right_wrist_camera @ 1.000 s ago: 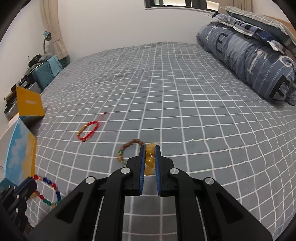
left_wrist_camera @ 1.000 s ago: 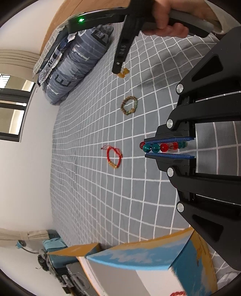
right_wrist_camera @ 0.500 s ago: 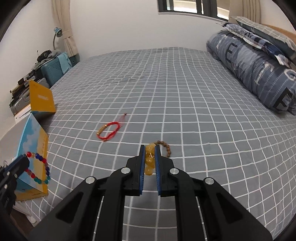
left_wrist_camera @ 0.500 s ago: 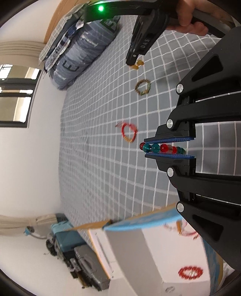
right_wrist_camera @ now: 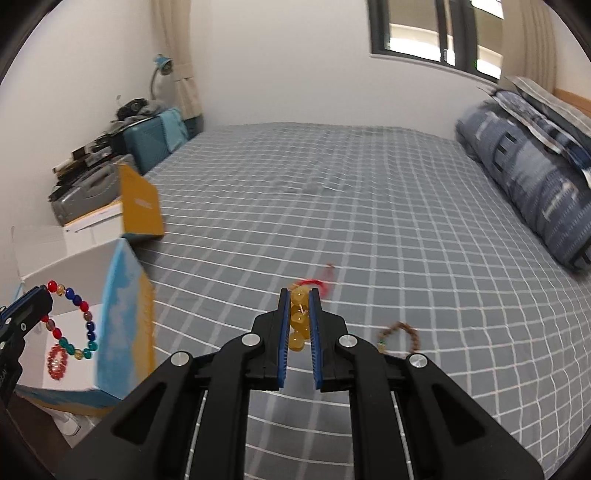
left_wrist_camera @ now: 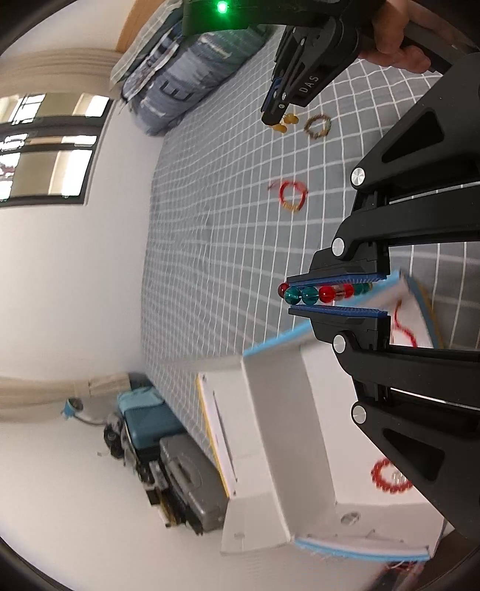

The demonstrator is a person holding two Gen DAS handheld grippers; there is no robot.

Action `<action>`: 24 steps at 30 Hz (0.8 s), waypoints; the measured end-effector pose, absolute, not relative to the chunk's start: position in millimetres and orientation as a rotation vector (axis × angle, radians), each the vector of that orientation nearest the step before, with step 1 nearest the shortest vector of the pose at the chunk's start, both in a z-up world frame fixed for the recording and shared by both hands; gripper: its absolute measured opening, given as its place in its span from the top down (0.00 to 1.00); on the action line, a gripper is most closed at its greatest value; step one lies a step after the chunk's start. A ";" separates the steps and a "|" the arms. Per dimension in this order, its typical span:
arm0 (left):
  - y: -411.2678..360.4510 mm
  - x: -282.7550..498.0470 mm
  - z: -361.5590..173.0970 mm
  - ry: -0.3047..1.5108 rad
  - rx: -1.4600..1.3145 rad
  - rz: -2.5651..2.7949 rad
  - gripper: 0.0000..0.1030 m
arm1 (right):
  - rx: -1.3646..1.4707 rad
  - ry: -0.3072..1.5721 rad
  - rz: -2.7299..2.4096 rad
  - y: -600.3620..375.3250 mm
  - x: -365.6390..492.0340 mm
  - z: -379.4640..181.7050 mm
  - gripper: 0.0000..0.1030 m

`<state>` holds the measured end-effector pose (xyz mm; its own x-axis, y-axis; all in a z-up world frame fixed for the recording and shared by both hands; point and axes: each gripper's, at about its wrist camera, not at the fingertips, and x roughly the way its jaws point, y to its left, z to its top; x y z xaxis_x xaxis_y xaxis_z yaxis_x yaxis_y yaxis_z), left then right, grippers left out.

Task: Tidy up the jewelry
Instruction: 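Lift both bracelets and carry them over the open white box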

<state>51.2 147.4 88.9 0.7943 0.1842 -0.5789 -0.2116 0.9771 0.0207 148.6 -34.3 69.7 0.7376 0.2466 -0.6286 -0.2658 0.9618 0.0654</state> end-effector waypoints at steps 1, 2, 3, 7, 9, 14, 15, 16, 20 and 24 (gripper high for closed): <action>155.2 48.1 90.9 0.614 -0.052 0.226 0.91 | -0.035 0.681 0.296 -24.3 147.5 72.4 0.91; 162.6 45.0 92.1 0.612 -0.057 0.238 0.91 | -0.041 0.676 0.309 -15.1 146.8 75.0 0.91; 169.0 43.0 92.9 0.612 -0.061 0.249 0.91 | -0.044 0.674 0.320 -7.8 146.2 76.5 0.91; 198.8 31.2 94.9 0.612 -0.078 0.302 0.91 | -0.067 0.663 0.380 35.2 142.0 83.7 0.91; 215.0 24.3 95.9 0.610 -0.087 0.331 0.91 | -0.076 0.659 0.405 52.5 138.6 85.5 0.91; 248.5 10.4 94.8 0.615 -0.104 0.396 0.91 | -0.097 0.657 0.474 94.1 127.1 85.7 0.91; 255.7 7.6 93.4 0.619 -0.109 0.408 0.91 | -0.100 0.660 0.486 101.8 124.8 84.4 0.91; 262.1 5.3 92.0 0.623 -0.114 0.419 0.91 | -0.104 0.663 0.498 109.2 122.5 82.7 0.91; 284.9 -3.8 85.2 0.649 -0.153 0.442 0.91 | -0.134 0.679 0.544 136.9 114.3 74.1 0.91; 305.6 -10.2 72.1 0.678 -0.182 0.467 0.91 | -0.167 0.705 0.586 161.8 107.3 60.2 0.91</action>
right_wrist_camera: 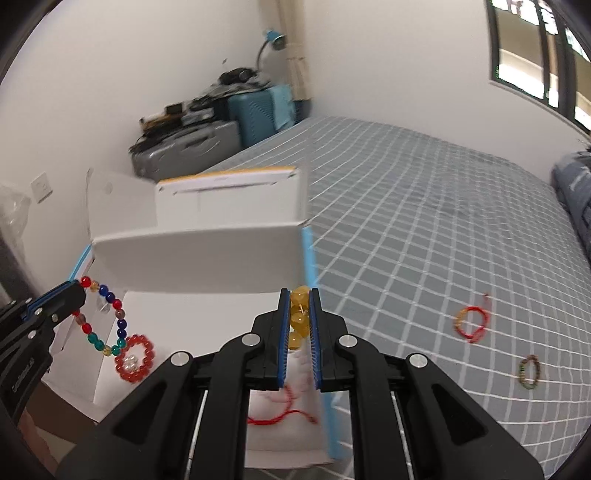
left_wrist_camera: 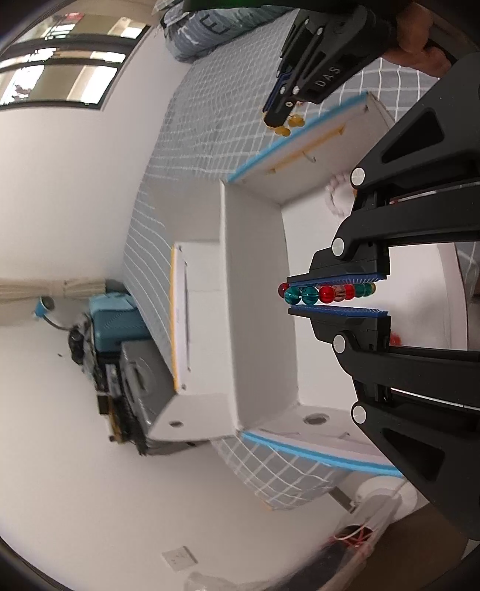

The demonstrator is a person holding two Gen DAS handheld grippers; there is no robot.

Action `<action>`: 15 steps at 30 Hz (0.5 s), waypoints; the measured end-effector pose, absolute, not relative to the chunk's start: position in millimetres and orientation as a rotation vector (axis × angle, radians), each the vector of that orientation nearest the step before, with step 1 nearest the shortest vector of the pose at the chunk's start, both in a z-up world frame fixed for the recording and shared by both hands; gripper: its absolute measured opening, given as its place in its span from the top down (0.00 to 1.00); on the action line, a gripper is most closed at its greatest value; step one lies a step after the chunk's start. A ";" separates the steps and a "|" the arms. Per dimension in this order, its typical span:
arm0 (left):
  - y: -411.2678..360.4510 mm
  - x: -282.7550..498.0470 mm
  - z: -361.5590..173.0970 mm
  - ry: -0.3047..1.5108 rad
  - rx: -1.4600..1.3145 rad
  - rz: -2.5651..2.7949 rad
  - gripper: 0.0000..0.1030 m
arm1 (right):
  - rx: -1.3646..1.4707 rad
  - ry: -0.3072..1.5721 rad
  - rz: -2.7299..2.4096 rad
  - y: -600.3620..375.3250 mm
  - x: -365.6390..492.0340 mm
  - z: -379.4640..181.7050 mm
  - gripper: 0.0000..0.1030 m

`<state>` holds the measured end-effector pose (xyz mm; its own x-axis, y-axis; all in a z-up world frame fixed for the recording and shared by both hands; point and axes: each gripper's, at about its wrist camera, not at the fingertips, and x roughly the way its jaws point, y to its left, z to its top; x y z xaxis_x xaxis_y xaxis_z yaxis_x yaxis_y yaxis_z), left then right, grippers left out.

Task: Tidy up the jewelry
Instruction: 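Lift both bracelets and carry them over the open white box, then open left tool to drop glass bead bracelet while right tool drops amber bracelet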

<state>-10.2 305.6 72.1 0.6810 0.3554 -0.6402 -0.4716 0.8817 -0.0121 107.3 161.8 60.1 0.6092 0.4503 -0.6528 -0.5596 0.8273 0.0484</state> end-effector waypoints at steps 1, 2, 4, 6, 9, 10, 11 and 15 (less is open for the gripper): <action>310.7 -12.0 68.5 0.684 -0.190 0.468 0.91 | -0.183 0.717 0.590 169.8 105.7 53.8 0.91; 315.0 -12.5 64.3 0.695 -0.197 0.474 0.91 | -0.192 0.724 0.596 174.2 104.8 50.1 0.91; 324.7 -11.9 54.9 0.717 -0.206 0.489 0.91 | -0.204 0.746 0.604 183.3 103.0 40.9 0.91; 333.0 -11.0 47.6 0.734 -0.217 0.497 0.91 | -0.214 0.765 0.607 189.1 104.4 33.1 0.91; 342.5 -11.8 38.1 0.755 -0.225 0.520 0.91 | -0.241 0.793 0.611 201.4 102.9 20.7 0.91; 344.6 -11.7 35.3 0.761 -0.220 0.533 0.91 | -0.255 0.807 0.612 205.7 102.7 15.5 0.91; 347.5 -11.0 30.9 0.774 -0.213 0.547 0.91 | -0.263 0.818 0.611 209.2 102.8 12.2 0.91; 361.1 -6.8 12.0 0.856 -0.254 0.547 0.91 | -0.307 0.847 0.593 217.2 100.7 1.7 0.91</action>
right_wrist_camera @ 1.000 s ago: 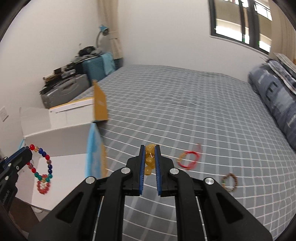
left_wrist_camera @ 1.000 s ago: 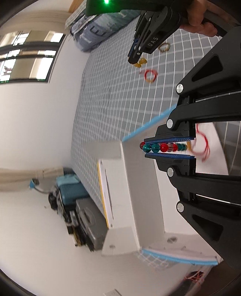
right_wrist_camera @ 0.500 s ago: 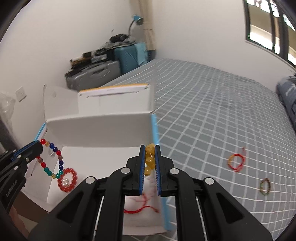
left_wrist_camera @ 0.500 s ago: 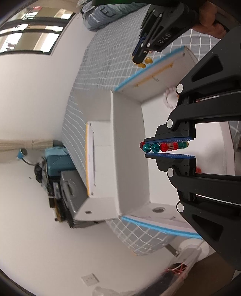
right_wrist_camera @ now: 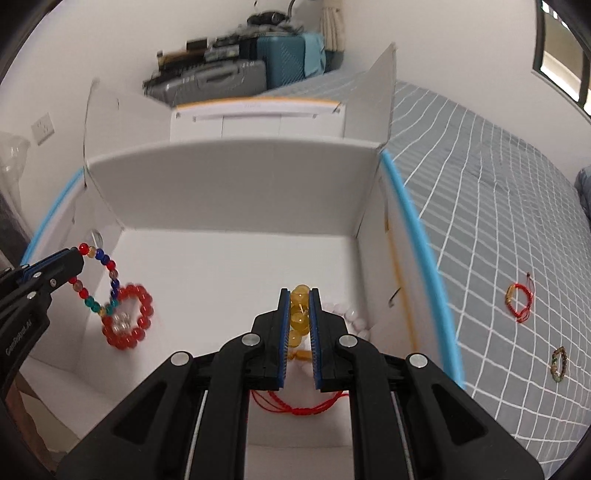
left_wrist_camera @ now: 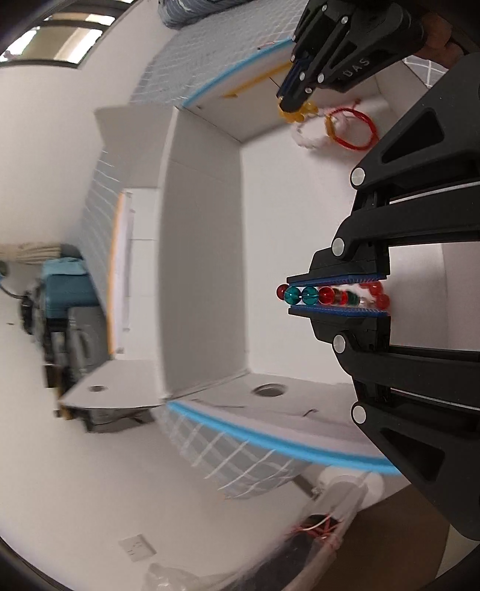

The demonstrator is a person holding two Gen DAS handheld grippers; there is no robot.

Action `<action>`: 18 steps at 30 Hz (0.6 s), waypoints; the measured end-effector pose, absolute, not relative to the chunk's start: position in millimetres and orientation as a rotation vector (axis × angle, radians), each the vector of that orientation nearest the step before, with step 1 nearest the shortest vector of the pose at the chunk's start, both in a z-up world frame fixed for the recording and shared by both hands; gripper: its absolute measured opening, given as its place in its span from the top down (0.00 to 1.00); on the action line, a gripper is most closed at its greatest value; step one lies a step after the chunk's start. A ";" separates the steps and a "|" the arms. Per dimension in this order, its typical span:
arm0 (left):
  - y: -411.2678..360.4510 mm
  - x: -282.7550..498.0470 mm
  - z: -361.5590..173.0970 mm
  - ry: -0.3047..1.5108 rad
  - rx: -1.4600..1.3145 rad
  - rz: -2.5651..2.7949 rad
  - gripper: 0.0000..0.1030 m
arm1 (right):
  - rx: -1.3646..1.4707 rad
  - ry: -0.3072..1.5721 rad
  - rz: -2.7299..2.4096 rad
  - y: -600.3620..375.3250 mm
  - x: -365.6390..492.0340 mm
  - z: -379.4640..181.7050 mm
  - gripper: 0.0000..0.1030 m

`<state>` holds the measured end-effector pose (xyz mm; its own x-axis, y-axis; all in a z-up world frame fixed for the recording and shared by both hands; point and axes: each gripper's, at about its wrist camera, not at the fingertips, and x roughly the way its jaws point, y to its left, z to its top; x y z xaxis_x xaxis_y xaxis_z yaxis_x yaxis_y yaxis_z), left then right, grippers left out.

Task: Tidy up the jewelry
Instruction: 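Open left tool to drop glass bead bracelet while right tool drops amber bracelet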

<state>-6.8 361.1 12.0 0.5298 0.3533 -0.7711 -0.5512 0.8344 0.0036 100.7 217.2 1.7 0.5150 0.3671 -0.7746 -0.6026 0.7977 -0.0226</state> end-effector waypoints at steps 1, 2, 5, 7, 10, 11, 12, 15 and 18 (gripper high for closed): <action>363.8 -6.3 8.2 0.866 -0.270 0.536 0.91 | -0.305 0.853 0.591 217.5 101.2 1.6 0.91; 367.1 -5.3 2.9 0.890 -0.289 0.527 0.91 | -0.309 0.885 0.591 219.3 102.2 -0.3 0.91; 369.7 -4.3 -0.7 0.915 -0.295 0.526 0.91 | -0.356 0.931 0.581 226.7 101.6 -6.6 0.91; 368.8 -1.8 -1.5 0.940 -0.285 0.524 0.91 | -0.366 0.956 0.570 228.6 102.4 -7.3 0.91; 373.6 1.6 -3.1 0.978 -0.325 0.497 0.91 | -0.383 1.000 0.557 232.0 104.6 -10.7 0.91; 376.0 1.9 -3.4 0.984 -0.343 0.486 0.91 | -0.388 1.013 0.560 233.4 105.2 -11.5 0.91; 377.2 2.4 -3.5 0.991 -0.345 0.488 0.91 | -0.399 1.018 0.557 235.0 105.5 -12.2 0.91; 382.1 4.3 -4.0 1.011 -0.352 0.497 0.91 | -0.408 1.064 0.554 237.6 110.2 -14.5 0.91; 384.6 8.8 -8.1 1.045 -0.362 0.483 0.91 | -0.424 1.088 0.566 239.2 109.6 -15.7 0.91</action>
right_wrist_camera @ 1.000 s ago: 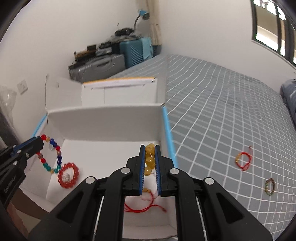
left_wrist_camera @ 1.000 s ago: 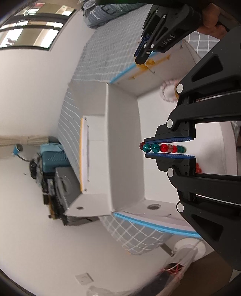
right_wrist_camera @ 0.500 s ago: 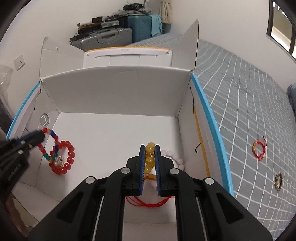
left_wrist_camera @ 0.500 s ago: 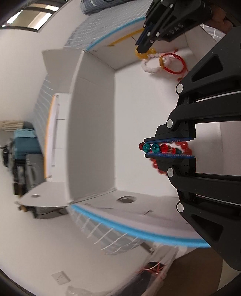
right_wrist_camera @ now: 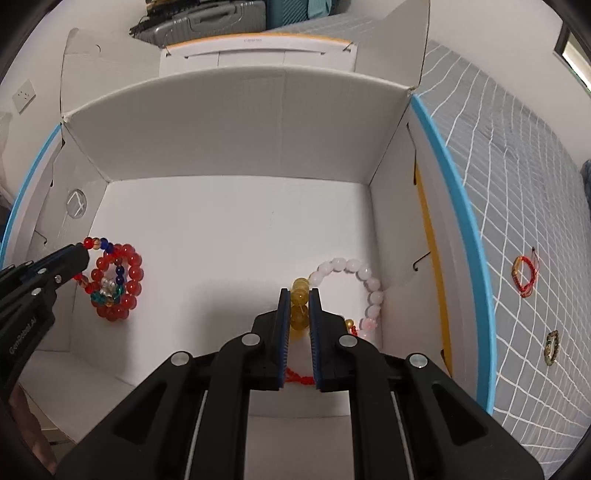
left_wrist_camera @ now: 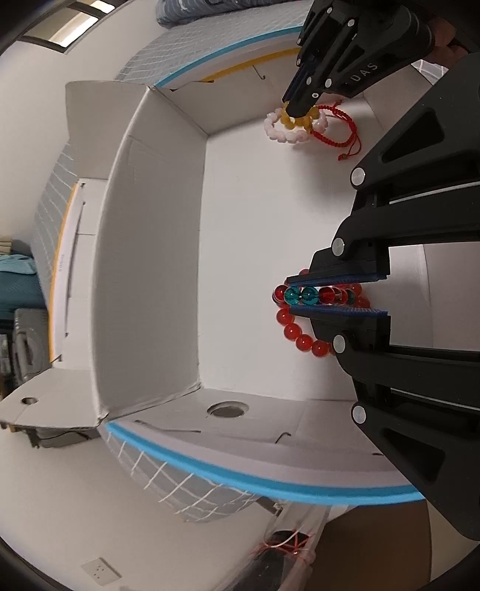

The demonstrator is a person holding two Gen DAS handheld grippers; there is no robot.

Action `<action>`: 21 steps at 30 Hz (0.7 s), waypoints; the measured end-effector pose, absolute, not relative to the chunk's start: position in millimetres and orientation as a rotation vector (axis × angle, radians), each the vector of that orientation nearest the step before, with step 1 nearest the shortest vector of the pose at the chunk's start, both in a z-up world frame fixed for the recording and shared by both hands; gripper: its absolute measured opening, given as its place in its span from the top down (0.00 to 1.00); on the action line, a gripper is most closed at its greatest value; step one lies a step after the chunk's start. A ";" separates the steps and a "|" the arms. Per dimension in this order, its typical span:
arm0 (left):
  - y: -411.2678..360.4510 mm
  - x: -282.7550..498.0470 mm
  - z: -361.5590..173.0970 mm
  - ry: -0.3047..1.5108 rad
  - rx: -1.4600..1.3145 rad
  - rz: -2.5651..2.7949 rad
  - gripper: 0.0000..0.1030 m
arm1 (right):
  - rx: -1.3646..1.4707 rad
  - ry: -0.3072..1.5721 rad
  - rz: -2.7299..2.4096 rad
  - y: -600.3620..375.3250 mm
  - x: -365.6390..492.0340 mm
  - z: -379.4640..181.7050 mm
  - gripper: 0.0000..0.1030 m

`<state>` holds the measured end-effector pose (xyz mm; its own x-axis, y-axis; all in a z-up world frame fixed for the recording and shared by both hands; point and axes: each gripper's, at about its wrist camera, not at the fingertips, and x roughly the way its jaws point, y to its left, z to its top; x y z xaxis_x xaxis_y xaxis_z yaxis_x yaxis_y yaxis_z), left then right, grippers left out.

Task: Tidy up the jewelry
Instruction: 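Open left tool to drop glass bead bracelet while right tool drops amber bracelet, then move both tools back over the last two bracelets on the bed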

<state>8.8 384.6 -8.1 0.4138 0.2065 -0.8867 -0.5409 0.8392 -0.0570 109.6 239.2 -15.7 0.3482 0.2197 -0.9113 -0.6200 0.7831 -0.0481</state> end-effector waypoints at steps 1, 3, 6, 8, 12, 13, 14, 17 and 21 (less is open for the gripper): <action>384.3 10.9 -9.9 1.058 -0.354 0.479 0.91 | -0.420 1.094 0.570 238.9 110.0 -15.8 0.91; 382.7 12.8 -12.0 1.071 -0.344 0.472 0.90 | -0.410 1.109 0.579 237.6 110.6 -16.7 0.91; 380.0 13.0 -12.0 1.063 -0.327 0.482 0.89 | -0.402 1.116 0.587 236.2 110.1 -16.1 0.90; 378.3 12.1 -10.4 1.056 -0.322 0.491 0.89 | -0.400 1.109 0.588 235.3 108.4 -15.1 0.89; 377.1 10.3 -4.8 1.043 -0.316 0.505 0.75 | -0.379 1.090 0.589 234.9 108.9 -10.4 0.67; 377.1 8.9 -2.8 1.035 -0.318 0.511 0.59 | -0.374 1.083 0.593 234.7 108.0 -7.6 0.64; 376.5 6.1 2.3 1.012 -0.310 0.526 0.50 | -0.371 1.070 0.601 234.2 105.9 -3.6 0.62; 377.7 -1.3 15.3 0.965 -0.324 0.551 0.44 | -0.375 1.027 0.610 233.3 98.4 8.2 0.55; 376.4 -9.4 34.2 0.908 -0.329 0.564 0.31 | -0.376 0.965 0.610 228.7 87.5 24.9 0.45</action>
<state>-9.4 376.4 34.2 0.4857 0.3189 -0.8138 -0.5880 0.8081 -0.0342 87.5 228.7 24.9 0.4234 0.3125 -0.8503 -0.6340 0.7726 -0.0317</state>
